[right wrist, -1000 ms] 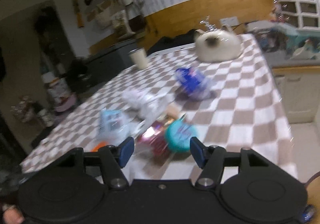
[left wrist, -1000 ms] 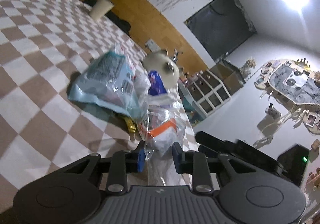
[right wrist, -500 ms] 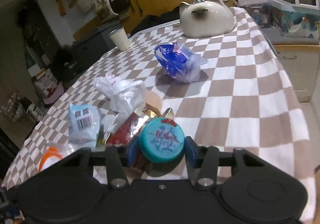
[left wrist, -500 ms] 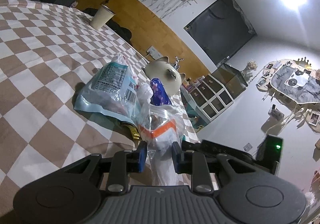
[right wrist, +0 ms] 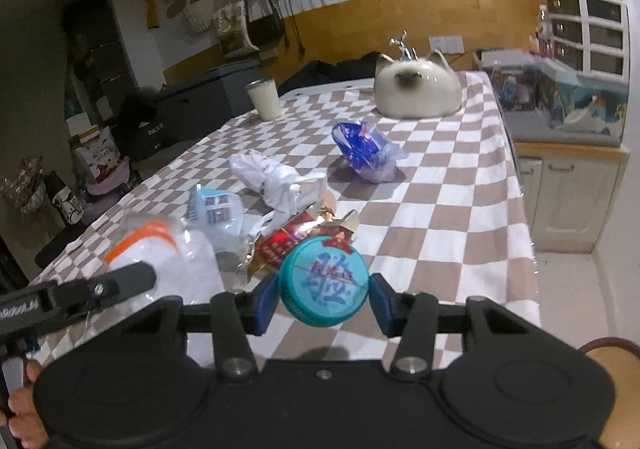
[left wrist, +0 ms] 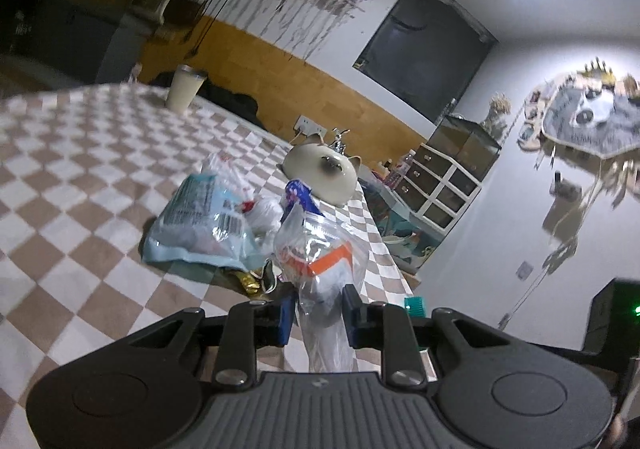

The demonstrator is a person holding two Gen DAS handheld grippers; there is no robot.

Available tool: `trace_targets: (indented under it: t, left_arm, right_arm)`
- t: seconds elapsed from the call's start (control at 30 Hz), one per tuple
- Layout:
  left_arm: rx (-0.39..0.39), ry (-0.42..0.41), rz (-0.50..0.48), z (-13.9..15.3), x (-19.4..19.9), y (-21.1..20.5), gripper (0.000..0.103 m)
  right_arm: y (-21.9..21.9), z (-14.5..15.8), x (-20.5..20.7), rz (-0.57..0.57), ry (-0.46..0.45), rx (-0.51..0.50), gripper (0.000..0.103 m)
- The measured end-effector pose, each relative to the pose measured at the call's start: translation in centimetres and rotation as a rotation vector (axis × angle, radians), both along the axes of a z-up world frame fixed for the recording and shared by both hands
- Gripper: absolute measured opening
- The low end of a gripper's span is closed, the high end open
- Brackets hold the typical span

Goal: Collect trash
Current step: 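Grasp the teal round lid with the right gripper while the left holds the bag, then carry the bag and teal lid with both tools over the wastebasket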

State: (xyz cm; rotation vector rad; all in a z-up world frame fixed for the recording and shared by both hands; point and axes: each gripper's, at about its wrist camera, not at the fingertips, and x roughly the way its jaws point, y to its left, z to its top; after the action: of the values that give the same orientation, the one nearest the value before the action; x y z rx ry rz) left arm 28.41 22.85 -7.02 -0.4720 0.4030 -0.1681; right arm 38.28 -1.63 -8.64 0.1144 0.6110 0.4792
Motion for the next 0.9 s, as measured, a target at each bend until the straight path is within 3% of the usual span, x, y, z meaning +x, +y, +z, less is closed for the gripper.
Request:
trace_targets:
  t: [0.43, 0.9]
  left_arm:
    - [0.133, -0.05, 0.022, 3.1, -3.3, -4.0, 0.025]
    - [0.204, -0.093, 0.014, 4.7, -6.5, -9.2, 0.025]
  right_arm:
    - [-2.9, 3.5, -6.0, -0.018, -0.136, -0.028, 0.05]
    - [-7.4, 4.5, -10.5, -0.044, -0.189, -0.003, 0.05]
